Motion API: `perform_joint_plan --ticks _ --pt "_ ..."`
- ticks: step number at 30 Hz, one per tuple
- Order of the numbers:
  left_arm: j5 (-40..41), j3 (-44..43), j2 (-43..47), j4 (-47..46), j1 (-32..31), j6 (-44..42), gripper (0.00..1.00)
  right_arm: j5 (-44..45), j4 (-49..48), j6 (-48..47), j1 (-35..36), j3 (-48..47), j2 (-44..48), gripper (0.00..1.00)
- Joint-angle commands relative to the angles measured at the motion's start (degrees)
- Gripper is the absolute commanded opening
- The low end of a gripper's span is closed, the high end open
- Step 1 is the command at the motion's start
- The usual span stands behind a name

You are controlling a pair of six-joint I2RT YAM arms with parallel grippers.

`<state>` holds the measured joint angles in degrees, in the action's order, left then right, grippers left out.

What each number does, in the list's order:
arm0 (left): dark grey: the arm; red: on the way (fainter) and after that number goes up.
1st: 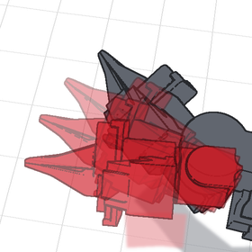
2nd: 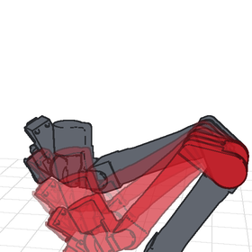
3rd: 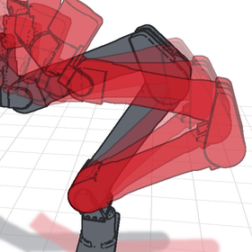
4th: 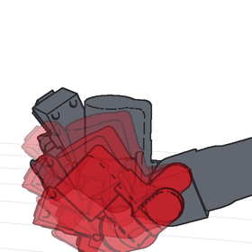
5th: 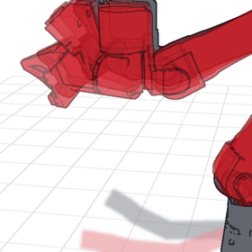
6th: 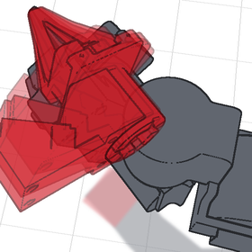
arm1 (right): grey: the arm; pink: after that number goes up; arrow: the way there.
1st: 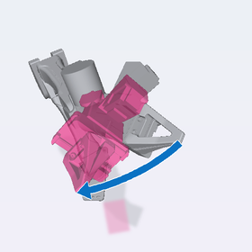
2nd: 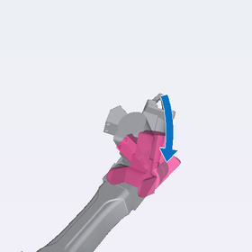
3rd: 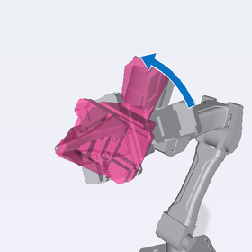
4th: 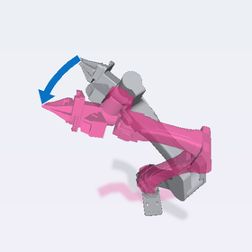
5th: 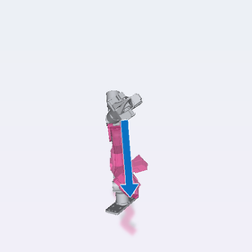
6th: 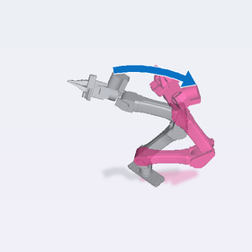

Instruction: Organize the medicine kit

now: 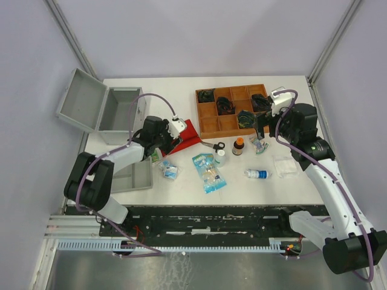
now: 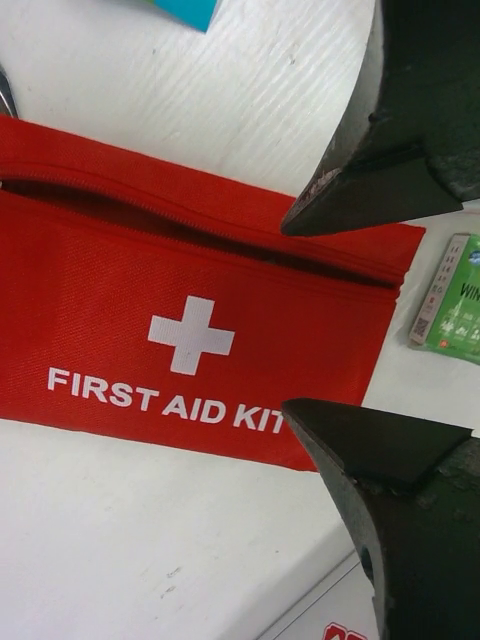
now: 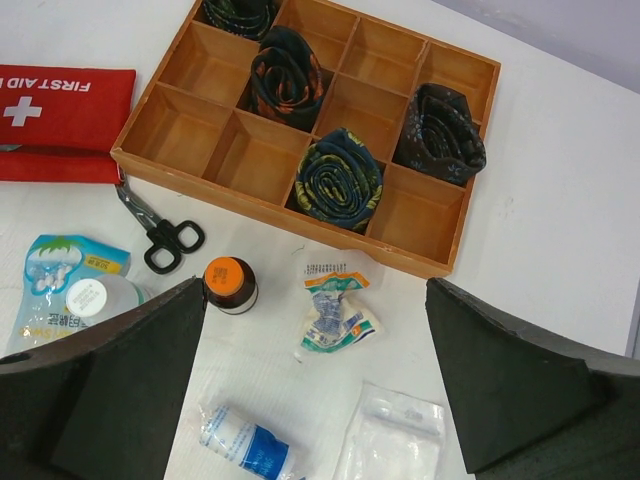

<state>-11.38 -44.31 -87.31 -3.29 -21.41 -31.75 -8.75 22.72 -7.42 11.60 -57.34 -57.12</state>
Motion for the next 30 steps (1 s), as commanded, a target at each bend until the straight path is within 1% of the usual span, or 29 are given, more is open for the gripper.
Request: perform_joint_plan --ticks 1,5,8,12,19,23,25,26,30 --pt "3.88 -5.15 -3.56 0.48 -0.79 -4.94 0.72 -1.04 -2.20 -0.51 0.18 0.03 -0.09 1.00" --pt "6.40 -6.64 -6.15 0.08 -1.03 -4.85 0.66 -1.59 -2.20 -0.58 0.18 0.11 0.12 1.00" --pt "6.98 -6.72 -7.22 -0.05 -1.26 -5.42 0.65 -1.98 -2.22 -0.58 0.18 0.16 0.02 1.00" --pt "6.23 -5.72 -7.12 -0.33 -1.41 -5.52 0.74 -1.89 -2.13 -0.66 0.17 0.13 -0.39 1.00" --pt "4.63 -3.84 -6.00 -0.65 -1.88 -6.22 0.82 -2.01 -2.15 -0.67 0.18 0.11 -0.93 1.00" --pt "6.28 -3.26 -6.71 -1.15 -2.48 -7.69 0.83 -2.06 -2.07 -0.67 0.18 0.12 -1.06 1.00" --pt "6.81 -3.27 -7.16 -1.11 -2.78 -8.27 0.81 -2.14 -2.07 -0.66 0.18 0.08 -1.12 1.00" --pt "7.37 -3.32 -7.34 -1.40 -2.94 -8.29 0.79 -2.14 -2.04 -0.59 0.18 0.11 -1.14 1.00" --pt "8.42 -3.05 -6.60 -2.74 -3.20 -6.84 0.63 -2.21 -2.02 -0.62 0.15 0.12 -1.18 1.00"
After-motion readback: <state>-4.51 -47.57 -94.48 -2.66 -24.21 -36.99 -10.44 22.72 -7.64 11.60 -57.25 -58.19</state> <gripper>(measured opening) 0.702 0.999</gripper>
